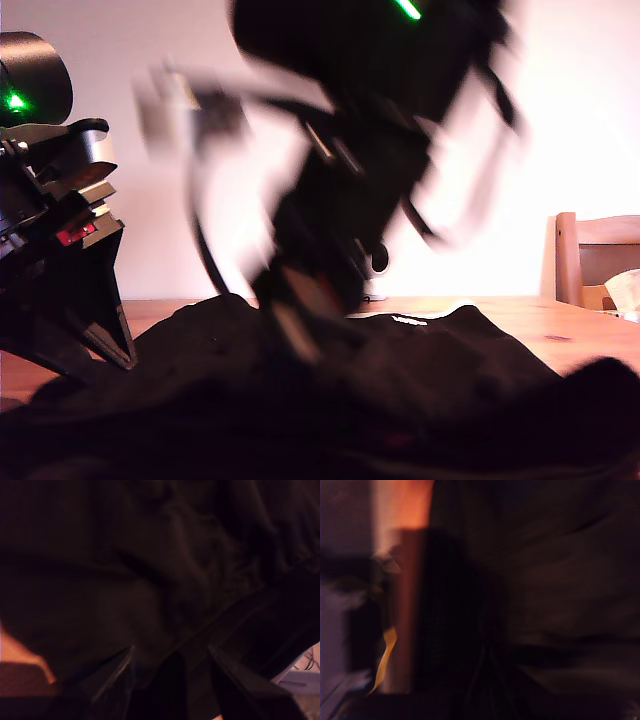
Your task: Fold the shorts in front of you. After folding it, place it to the left side.
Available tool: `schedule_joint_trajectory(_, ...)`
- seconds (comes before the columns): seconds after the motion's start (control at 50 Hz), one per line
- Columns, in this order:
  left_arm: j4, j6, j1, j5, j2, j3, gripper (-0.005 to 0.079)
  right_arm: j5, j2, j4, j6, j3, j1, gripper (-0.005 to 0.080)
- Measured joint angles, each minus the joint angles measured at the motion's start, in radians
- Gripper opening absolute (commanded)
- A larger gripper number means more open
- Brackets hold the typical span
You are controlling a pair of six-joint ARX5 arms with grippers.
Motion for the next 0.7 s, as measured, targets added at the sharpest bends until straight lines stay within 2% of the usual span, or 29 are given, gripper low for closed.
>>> schedule_joint_trajectory(0.24, 0.005, 0.003, 0.0, -0.046, 0.0, 0.0, 0.0407, 0.127, 0.0, -0.195, 0.004, 0.039, 0.0, -0.0011)
schedule_joint_trajectory(0.48, 0.021, 0.003, 0.0, -0.057, 0.0, 0.0, 0.0407, 0.353, 0.0, -0.295, 0.163, 0.038, 0.0, -0.0011)
schedule_joint_trajectory(0.62, 0.075, 0.003, 0.0, -0.058, 0.0, 0.0, 0.0405, 0.386, 0.0, -0.317, 0.241, 0.038, 0.0, -0.0011)
schedule_joint_trajectory(0.7, 0.133, 0.003, 0.0, -0.06, 0.0, 0.0, 0.037, 0.386, 0.0, -0.319, 0.259, 0.038, 0.0, -0.0011)
